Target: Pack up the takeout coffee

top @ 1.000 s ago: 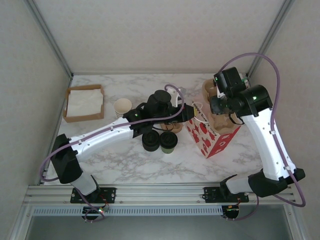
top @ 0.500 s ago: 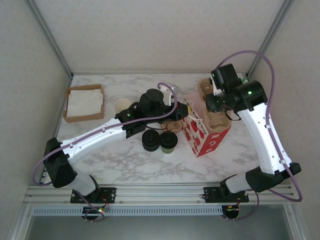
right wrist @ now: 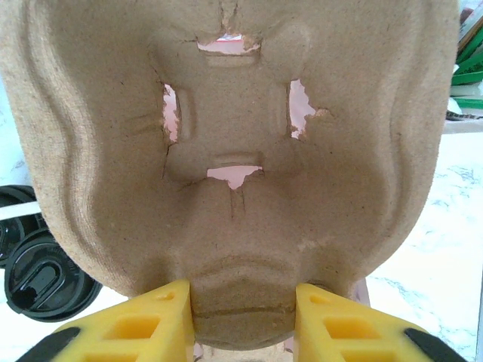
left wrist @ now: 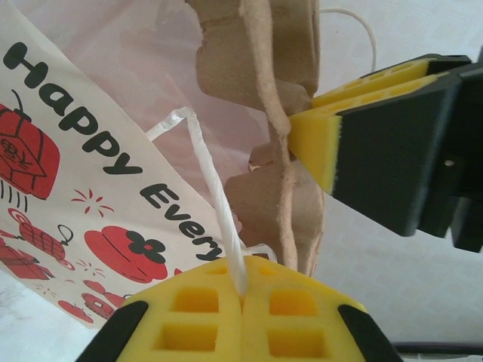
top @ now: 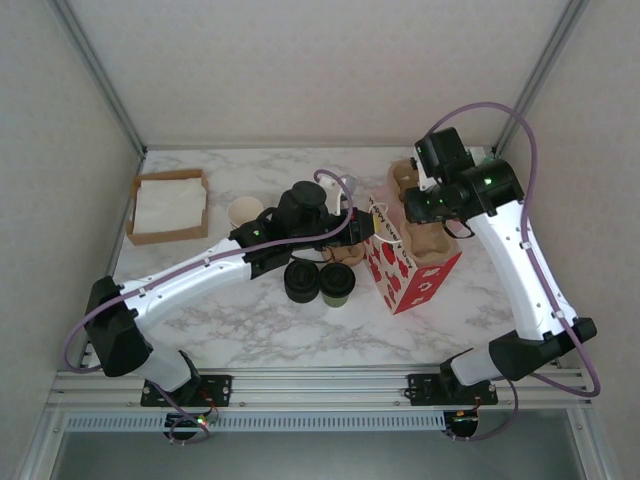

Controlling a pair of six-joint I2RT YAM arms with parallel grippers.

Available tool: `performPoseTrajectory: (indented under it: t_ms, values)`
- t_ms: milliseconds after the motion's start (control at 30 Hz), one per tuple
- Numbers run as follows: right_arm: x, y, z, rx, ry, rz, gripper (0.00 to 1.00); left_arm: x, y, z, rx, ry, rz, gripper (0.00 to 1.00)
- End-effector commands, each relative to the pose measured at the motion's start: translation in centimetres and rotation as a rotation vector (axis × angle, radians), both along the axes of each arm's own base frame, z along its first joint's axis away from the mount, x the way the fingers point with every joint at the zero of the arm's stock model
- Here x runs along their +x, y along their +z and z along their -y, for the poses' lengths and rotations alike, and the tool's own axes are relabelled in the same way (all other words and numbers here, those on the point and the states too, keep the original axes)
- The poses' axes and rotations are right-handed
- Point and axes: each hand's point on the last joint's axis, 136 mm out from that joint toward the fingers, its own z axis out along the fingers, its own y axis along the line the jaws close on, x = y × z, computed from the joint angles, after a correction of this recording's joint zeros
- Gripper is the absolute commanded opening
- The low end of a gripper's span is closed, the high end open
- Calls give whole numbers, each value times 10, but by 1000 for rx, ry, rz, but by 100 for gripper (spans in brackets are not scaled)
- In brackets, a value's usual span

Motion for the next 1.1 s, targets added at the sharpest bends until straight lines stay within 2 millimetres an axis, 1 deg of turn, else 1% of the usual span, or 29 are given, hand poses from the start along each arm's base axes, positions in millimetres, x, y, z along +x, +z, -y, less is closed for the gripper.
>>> performPoseTrajectory:
  t_ms: [0,233,567,733,933,1067]
  values:
    - [9,-7,-1,-13,-3,-2,33,0,14,-9,-21,9,38,0]
    - [13,-17,2,-41,-10,-18,33,0,14,-13,-16,18,42,0]
    - [11,-10,15,-24,-37,-3,33,0,8,-18,-17,29,32,0]
    - [12,-12,9,10,-26,-15,33,0,8,-18,-17,27,35,0]
    - [8,-26,2,39,-1,-55,33,1,7,-17,-16,28,34,0]
    - [6,-33,1,36,2,-74,32,2,5,-16,-14,26,31,0]
